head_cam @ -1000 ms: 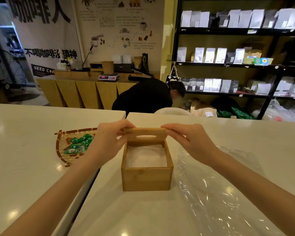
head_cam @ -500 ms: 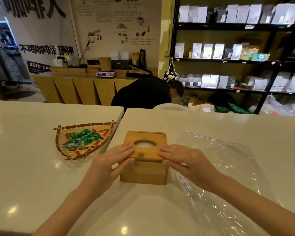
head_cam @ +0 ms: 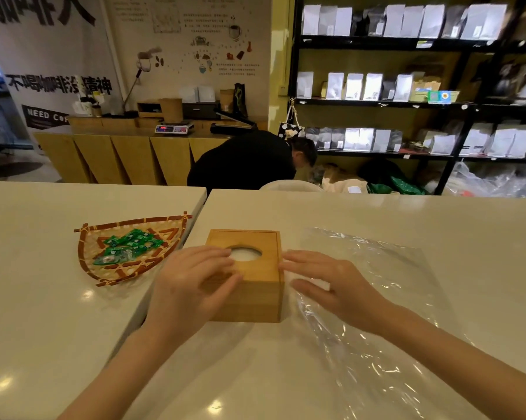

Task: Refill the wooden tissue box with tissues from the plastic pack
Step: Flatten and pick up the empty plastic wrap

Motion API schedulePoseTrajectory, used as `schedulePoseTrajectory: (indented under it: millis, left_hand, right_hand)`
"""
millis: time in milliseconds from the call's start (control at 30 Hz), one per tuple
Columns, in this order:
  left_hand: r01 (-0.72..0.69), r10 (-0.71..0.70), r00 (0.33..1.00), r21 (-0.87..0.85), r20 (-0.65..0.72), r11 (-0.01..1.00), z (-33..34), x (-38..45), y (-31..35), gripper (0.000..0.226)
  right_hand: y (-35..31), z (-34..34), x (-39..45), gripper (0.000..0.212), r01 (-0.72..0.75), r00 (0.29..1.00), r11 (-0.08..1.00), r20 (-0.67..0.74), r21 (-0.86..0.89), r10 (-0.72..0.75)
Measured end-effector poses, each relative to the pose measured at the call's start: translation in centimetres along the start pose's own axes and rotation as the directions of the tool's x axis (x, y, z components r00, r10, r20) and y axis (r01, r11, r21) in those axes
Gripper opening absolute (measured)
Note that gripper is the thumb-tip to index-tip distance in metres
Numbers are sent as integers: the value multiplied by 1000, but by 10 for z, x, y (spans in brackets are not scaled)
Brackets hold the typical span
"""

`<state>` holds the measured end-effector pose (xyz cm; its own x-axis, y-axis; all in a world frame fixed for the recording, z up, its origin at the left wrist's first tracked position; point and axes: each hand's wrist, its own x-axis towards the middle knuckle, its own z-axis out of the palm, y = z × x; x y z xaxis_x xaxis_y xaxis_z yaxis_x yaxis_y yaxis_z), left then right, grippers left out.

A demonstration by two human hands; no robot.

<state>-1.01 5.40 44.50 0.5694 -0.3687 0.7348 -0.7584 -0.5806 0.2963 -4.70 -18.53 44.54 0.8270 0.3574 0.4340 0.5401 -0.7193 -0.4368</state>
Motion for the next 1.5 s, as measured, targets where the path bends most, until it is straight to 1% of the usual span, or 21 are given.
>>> schedulePoseTrajectory:
  millis: [67,100,200,267,333,400,467,500,533,600,667,733,800,833,933,1000,1067,1167,1267,1367,1500]
  left_hand:
    - [-6,6,1000,-49,4,999,8,12,26,36]
    - [3,0,999,-78,37,997,14,17,40,35]
    - [86,-65,972,-85,226,993,34,27,76,33]
    - [112,-114,919,26,377,993,48,29,91,35]
    - [95,-164,853,161,496,982,59,29,99,36]
    - [114,-238,788,245,568,963,69,26,103,35]
    - [155,-310,719,291,622,944,77,24,104,36]
    - [176,-331,699,297,634,939,79,23,104,37]
    - [194,-344,687,295,640,936,81,23,103,37]
    - [237,-358,670,269,650,933,82,23,99,37]
    - [322,-373,639,206,673,924,84,22,94,37]
    - [452,-386,633,85,670,888,84,21,90,33]
    - [567,-400,645,-57,651,821,82,19,89,30]
    - [600,-404,656,-116,638,791,81,18,90,30]
    - [660,-401,684,-282,610,697,80,18,92,32]
    - [703,-402,685,-403,608,586,77,19,96,36]
    - [710,-400,696,-489,596,507,75,22,100,36]
    - [697,-406,717,-582,567,419,74,27,108,34]
    - [700,-422,711,-625,562,346,79,34,113,36]
    - [693,-411,711,-667,570,274,85,39,115,39]
    - [675,-409,706,-725,578,140,90,43,117,35]
  right_hand:
    - [5,-22,-10,29,-185,980,981,-58,58,188]
    - [11,-34,-18,24,-263,959,962,-94,73,269]
    - [29,-69,-43,17,-476,870,879,-125,42,477]
    - [43,-88,-63,9,-598,793,801,-138,16,594]
    - [58,-102,-83,3,-699,702,715,-186,3,687]
    - [69,-109,-100,11,-800,591,599,-194,-20,783]
    - [75,-110,-112,21,-879,473,477,-144,-8,869]
    - [76,-108,-117,25,-903,427,430,-109,-4,897]
    - [77,-106,-121,28,-919,393,394,-76,0,917]
    - [77,-101,-124,33,-934,352,353,-18,59,936]
    - [77,-97,-125,36,-925,343,332,29,187,939]
    - [78,-95,-126,41,-893,352,316,57,320,934]
    - [80,-96,-128,43,-845,377,317,60,430,924]
    - [81,-97,-129,43,-815,398,328,50,478,916]
    - [84,-105,-131,35,-708,465,374,-4,600,886]
    - [86,-112,-132,28,-645,485,387,-38,659,873]
    - [90,-120,-134,23,-599,487,389,-67,700,871]
    - [96,-130,-139,20,-544,479,394,-111,741,871]
    - [101,-140,-144,17,-460,465,405,-174,790,868]
    - [103,-146,-144,17,-389,428,429,-252,816,868]
    - [101,-150,-138,19,-335,375,494,-367,802,851]
